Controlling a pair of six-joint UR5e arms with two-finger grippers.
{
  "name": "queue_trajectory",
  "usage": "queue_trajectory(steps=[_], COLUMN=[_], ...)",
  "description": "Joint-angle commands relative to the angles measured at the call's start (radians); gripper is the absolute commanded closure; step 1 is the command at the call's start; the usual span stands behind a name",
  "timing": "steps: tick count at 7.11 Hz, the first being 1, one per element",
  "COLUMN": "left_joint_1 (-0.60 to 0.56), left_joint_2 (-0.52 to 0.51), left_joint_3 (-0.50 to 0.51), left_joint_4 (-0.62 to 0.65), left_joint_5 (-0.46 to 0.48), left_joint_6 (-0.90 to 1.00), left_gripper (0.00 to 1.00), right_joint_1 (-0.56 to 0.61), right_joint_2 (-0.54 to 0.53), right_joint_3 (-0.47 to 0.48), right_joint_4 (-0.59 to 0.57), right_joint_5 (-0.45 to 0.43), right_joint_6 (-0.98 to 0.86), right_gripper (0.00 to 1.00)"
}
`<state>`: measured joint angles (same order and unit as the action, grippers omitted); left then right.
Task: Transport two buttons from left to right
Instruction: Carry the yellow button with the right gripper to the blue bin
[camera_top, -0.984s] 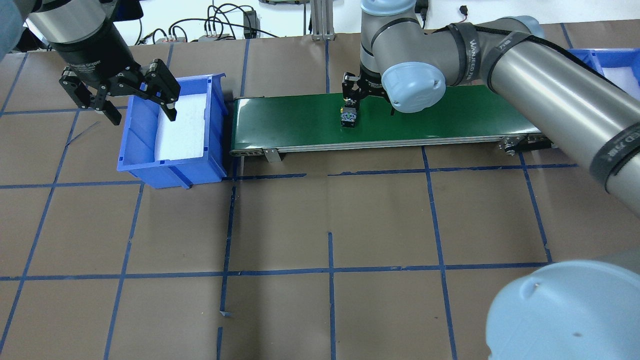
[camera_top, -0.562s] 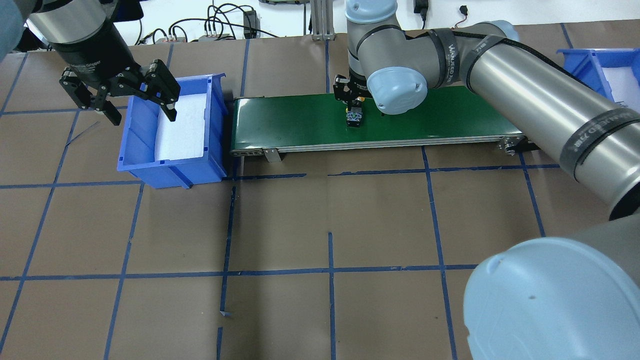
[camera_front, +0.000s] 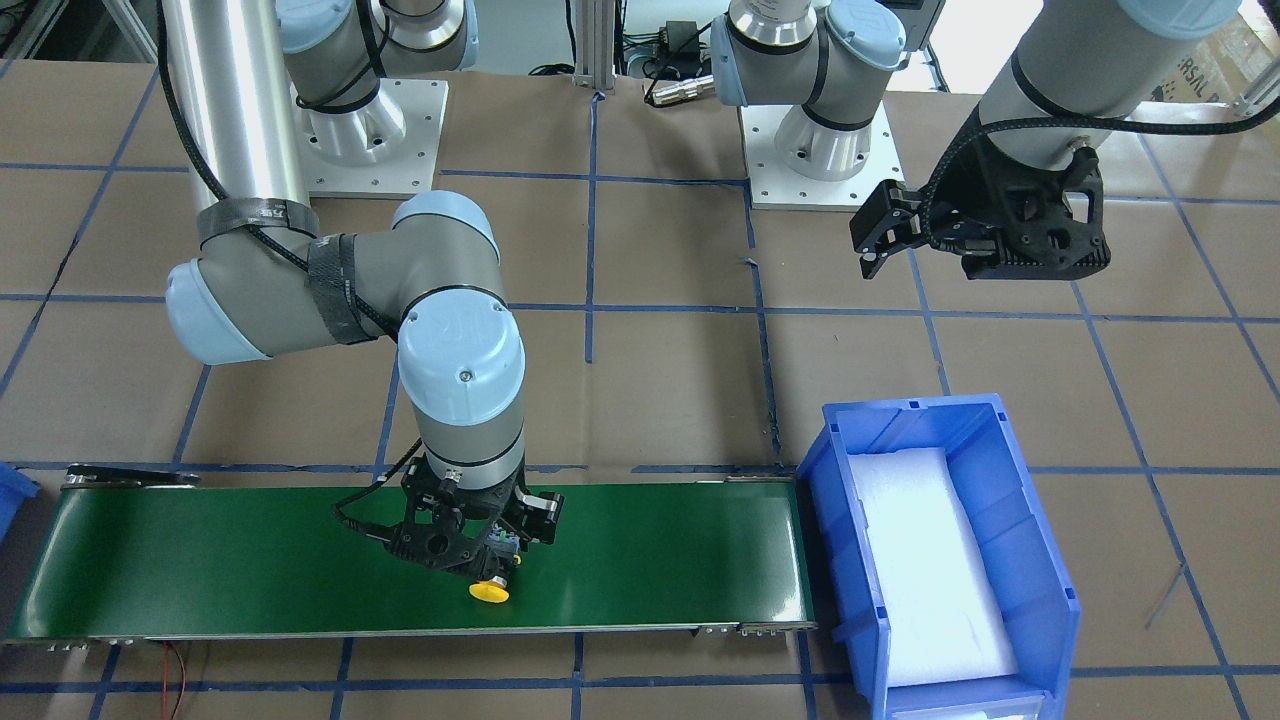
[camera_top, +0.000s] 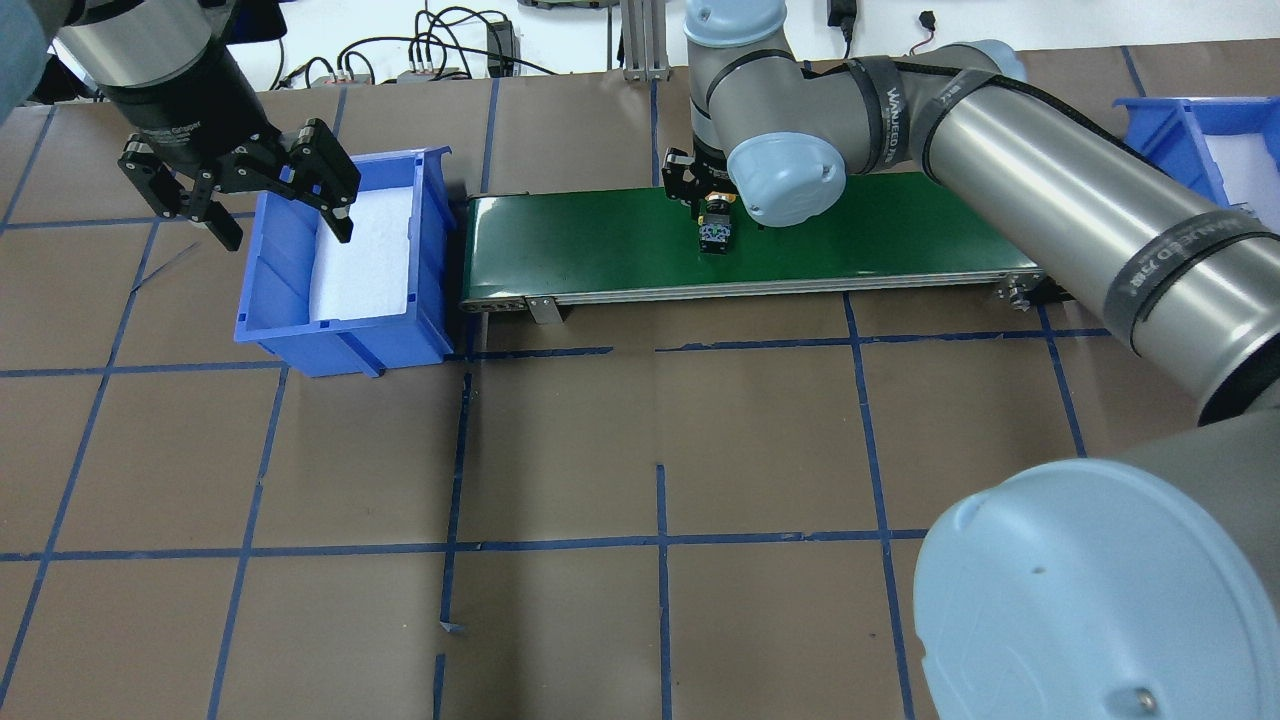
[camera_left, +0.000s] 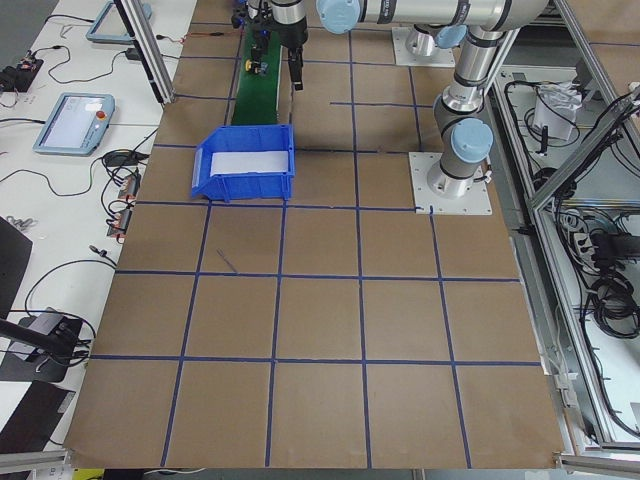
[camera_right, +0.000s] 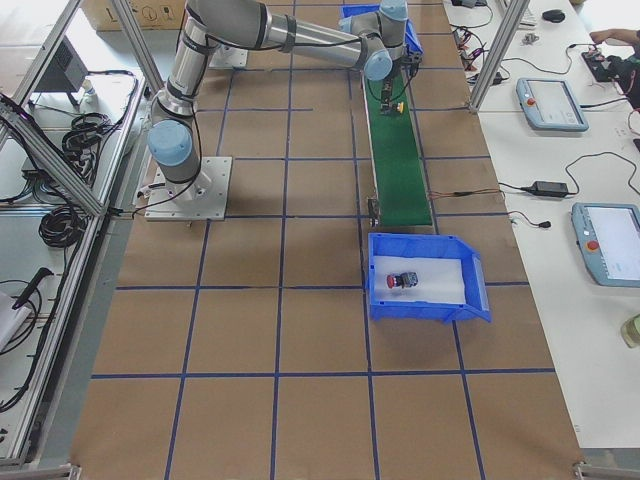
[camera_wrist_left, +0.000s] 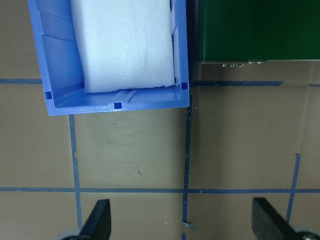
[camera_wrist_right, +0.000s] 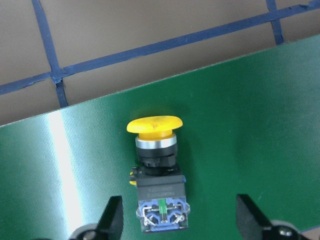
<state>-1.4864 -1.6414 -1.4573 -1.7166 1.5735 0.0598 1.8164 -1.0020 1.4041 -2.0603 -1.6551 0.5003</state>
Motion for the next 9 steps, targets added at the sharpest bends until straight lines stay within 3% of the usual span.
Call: queue_trajectory(steps=[1,2,3,5,6,7,9], left_joint_1=[0.000,0.000,0.000,0.000,0.000,0.000,0.000], left_joint_2=[0.000,0.000,0.000,0.000,0.000,0.000,0.000], left_joint_3=[0.000,0.000,0.000,0.000,0.000,0.000,0.000], left_joint_4=[0.000,0.000,0.000,-0.001,0.000,0.000,0.000], left_joint_5=[-0.001,0.000,0.000,-0.001,-0.001,-0.001,-0.001], left_joint_6=[0.000,0.000,0.000,-0.002,0.000,0.000,-0.002], left_gripper=[0.00,0.00,0.00,0.00,0.00,0.00,0.00], right_joint_1=[0.000,0.000,-0.005,-0.035,-0.055,-0.063,-0.086], right_joint_2=[0.017,0.022,0.028,0.019,0.016,0.010,-0.018], right_joint_3=[-0.002,-0.001,0.001,-0.001,-0.001,-0.001,0.003], right_joint_4=[-0.008,-0.023,-0.026,-0.008,-0.003,-0.003,0.002], right_joint_5=[-0.002,0.001,0.003,0.017,0.017,0.017,0.009], right_joint_6=[0.000,0.000,-0.003,-0.076,-0.124,-0.155,-0.225], right_gripper=[0.19,0.20,0.30,0.76,0.86,0.91,0.92])
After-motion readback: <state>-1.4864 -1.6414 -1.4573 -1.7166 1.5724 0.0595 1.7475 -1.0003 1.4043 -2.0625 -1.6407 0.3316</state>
